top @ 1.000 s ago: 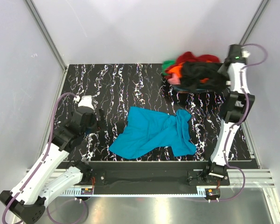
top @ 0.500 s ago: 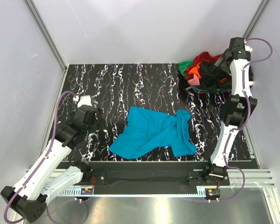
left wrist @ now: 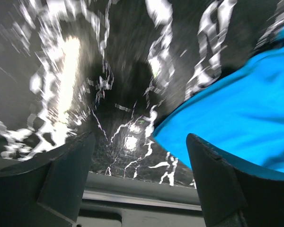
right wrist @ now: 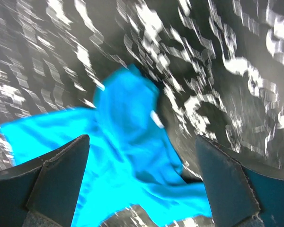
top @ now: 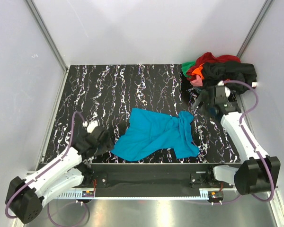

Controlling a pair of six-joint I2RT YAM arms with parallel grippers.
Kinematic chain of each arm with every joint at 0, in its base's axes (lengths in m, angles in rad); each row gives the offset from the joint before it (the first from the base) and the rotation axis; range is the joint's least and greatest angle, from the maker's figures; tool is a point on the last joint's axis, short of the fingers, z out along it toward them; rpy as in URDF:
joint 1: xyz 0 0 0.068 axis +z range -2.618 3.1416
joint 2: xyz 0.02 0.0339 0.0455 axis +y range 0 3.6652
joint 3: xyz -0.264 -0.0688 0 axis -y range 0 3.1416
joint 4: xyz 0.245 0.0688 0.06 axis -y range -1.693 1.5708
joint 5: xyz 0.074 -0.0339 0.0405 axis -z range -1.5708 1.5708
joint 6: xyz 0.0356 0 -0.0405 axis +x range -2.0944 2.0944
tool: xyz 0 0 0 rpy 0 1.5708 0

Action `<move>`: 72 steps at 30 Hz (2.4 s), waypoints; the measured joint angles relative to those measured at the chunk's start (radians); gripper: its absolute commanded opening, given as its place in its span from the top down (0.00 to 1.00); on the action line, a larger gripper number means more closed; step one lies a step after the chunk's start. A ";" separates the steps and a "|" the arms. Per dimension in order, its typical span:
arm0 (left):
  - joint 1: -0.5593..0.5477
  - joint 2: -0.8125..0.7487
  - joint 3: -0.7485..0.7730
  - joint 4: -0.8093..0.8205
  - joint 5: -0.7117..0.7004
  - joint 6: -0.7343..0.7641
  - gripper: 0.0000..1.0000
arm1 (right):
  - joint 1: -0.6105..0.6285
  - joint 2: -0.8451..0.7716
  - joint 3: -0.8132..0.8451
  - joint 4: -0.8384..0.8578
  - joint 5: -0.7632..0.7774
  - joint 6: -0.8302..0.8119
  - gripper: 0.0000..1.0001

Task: Fold and stack the t-shirts
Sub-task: Flatten the tshirt out

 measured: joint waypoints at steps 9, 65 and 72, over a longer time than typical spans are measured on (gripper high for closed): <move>-0.017 -0.026 -0.167 0.272 0.087 -0.079 0.30 | -0.015 -0.019 -0.215 0.045 -0.171 0.035 0.00; 0.415 -0.062 0.127 0.112 -0.008 0.109 0.99 | 0.469 0.016 -0.486 0.124 -0.047 0.340 0.69; 0.415 -0.063 0.127 0.112 -0.008 0.109 0.99 | 0.478 0.159 -0.464 0.312 -0.136 0.351 1.00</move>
